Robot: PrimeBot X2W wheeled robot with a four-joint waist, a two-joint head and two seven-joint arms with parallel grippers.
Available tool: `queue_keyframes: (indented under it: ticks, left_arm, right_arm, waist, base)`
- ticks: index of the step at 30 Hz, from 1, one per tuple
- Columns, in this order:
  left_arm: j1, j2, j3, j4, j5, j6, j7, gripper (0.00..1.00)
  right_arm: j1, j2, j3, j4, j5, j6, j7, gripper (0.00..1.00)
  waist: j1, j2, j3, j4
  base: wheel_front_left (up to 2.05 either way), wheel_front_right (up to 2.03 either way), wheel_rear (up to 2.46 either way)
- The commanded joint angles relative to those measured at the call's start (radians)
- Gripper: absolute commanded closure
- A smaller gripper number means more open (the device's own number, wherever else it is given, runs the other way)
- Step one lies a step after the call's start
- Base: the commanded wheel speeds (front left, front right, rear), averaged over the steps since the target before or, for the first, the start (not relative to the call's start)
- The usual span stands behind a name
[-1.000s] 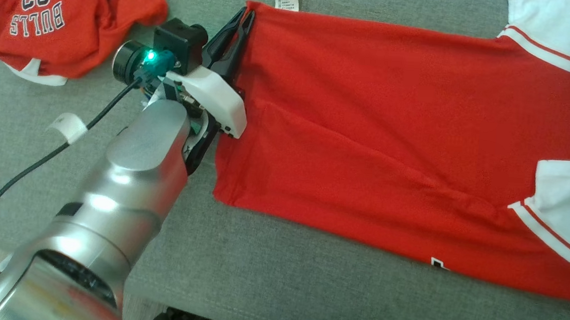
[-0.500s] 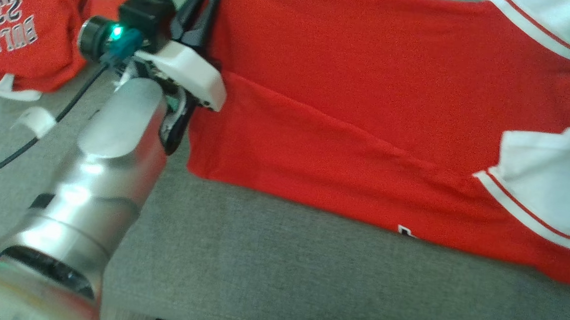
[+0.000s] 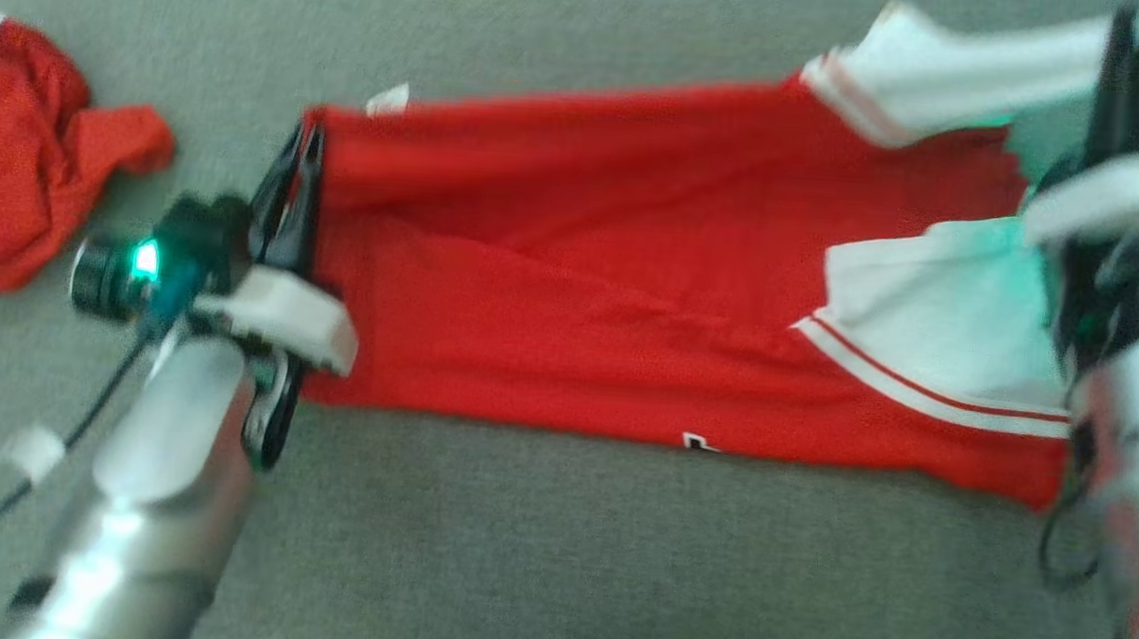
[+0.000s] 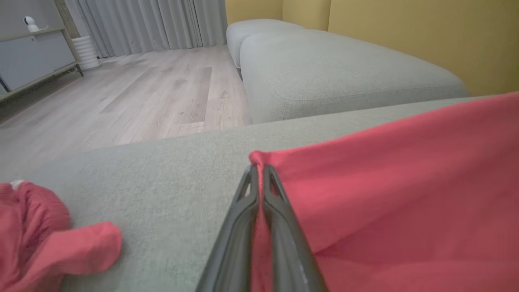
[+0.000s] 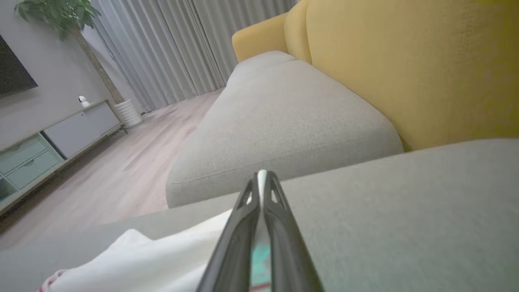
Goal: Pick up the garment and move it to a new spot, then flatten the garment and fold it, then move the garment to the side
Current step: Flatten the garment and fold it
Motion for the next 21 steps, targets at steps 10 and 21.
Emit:
queue_keyframes:
  ticks: [10,21]
  left_arm:
    - [0.266,0.004,0.186,-0.070,0.086,0.022,-0.009,0.97]
    - [0.412,-0.088,0.353,-0.154,0.157,0.052,-0.009,0.00]
  right_arm:
    - [0.410,0.052,0.120,-0.226,0.185,-0.001,-0.003,1.00]
    - [0.449,0.072,0.065,-0.198,0.042,-0.001,-0.010,0.00]
  waist:
    - [0.0001,-0.0001,-0.139,-0.095]
    - [0.0001,-0.0001,-0.201,-0.081]
  base:
    - [0.00,0.00,0.00]
    - [0.00,0.00,0.00]
